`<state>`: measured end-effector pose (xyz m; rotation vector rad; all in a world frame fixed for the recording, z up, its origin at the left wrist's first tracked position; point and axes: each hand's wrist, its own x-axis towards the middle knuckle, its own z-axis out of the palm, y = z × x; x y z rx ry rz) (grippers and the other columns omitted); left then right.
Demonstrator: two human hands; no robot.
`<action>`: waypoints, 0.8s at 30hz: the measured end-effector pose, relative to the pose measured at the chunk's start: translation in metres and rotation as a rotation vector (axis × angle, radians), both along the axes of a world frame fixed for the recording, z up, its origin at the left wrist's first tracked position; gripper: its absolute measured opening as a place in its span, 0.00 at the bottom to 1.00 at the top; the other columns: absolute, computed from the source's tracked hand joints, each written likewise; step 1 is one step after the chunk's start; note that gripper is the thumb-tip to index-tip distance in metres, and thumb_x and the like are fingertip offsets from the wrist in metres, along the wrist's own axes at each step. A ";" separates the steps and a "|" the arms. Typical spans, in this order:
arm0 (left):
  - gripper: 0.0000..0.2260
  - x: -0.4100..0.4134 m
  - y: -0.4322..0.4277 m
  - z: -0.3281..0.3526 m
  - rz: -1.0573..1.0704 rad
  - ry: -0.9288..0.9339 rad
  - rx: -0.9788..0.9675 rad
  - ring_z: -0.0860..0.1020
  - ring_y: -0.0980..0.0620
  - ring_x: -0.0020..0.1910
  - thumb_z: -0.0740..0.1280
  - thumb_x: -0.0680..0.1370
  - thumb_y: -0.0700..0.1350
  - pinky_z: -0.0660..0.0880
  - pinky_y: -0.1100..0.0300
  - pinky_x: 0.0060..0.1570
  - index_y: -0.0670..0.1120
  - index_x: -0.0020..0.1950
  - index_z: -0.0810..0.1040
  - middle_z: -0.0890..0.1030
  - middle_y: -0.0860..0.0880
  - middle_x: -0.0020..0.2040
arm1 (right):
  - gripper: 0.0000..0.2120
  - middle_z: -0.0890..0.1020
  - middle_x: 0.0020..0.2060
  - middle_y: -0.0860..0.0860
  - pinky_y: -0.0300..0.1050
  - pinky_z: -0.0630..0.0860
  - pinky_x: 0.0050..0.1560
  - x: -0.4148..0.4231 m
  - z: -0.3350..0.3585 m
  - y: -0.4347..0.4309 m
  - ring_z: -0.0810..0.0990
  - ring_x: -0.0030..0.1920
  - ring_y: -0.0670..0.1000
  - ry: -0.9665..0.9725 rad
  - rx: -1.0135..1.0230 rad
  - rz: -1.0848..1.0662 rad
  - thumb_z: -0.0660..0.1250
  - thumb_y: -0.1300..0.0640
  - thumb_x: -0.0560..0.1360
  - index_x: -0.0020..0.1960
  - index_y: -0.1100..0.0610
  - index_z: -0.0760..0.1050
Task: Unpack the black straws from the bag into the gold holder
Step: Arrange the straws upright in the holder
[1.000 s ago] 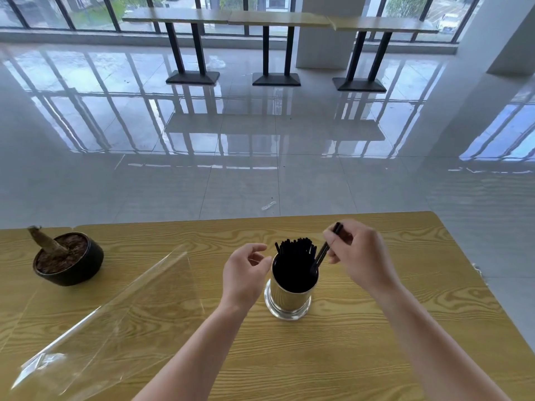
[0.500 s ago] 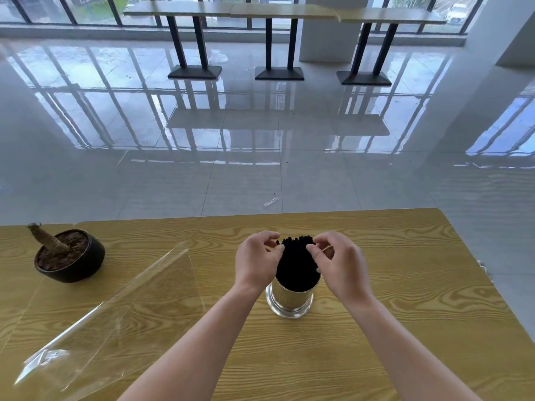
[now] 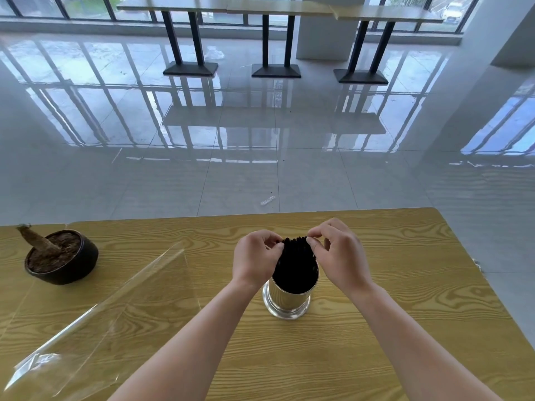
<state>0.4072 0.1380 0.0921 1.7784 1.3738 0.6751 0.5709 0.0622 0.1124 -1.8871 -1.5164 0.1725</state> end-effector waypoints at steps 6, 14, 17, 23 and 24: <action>0.06 0.001 0.001 0.001 -0.074 0.052 0.088 0.80 0.59 0.39 0.73 0.75 0.46 0.80 0.57 0.44 0.52 0.50 0.86 0.84 0.57 0.41 | 0.14 0.83 0.54 0.47 0.46 0.74 0.53 0.008 0.005 0.028 0.77 0.55 0.49 -0.040 -0.240 0.077 0.68 0.54 0.79 0.64 0.53 0.80; 0.05 0.004 0.001 0.002 -0.058 0.039 0.081 0.82 0.59 0.42 0.73 0.74 0.44 0.82 0.56 0.46 0.51 0.47 0.87 0.87 0.56 0.43 | 0.07 0.86 0.44 0.48 0.43 0.72 0.46 0.003 0.008 0.042 0.81 0.48 0.50 -0.101 -0.352 0.128 0.68 0.55 0.78 0.48 0.55 0.85; 0.06 0.005 0.000 0.003 -0.054 0.016 0.070 0.83 0.59 0.43 0.73 0.74 0.43 0.82 0.56 0.47 0.49 0.48 0.88 0.87 0.55 0.43 | 0.06 0.87 0.43 0.47 0.41 0.70 0.44 0.004 0.009 0.042 0.82 0.45 0.48 -0.084 -0.340 0.122 0.70 0.56 0.77 0.47 0.54 0.86; 0.07 0.006 0.000 0.007 -0.009 -0.039 0.063 0.83 0.62 0.43 0.74 0.74 0.42 0.80 0.64 0.49 0.49 0.51 0.87 0.87 0.55 0.45 | 0.04 0.88 0.42 0.48 0.43 0.77 0.47 0.006 0.013 0.040 0.84 0.45 0.48 -0.032 -0.259 0.078 0.72 0.57 0.76 0.48 0.54 0.86; 0.07 0.005 0.000 0.008 -0.007 -0.045 0.063 0.82 0.62 0.43 0.74 0.74 0.42 0.80 0.65 0.49 0.49 0.51 0.87 0.87 0.55 0.44 | 0.04 0.88 0.41 0.48 0.42 0.77 0.46 0.007 0.014 0.039 0.84 0.44 0.48 -0.023 -0.231 0.066 0.73 0.57 0.76 0.47 0.54 0.86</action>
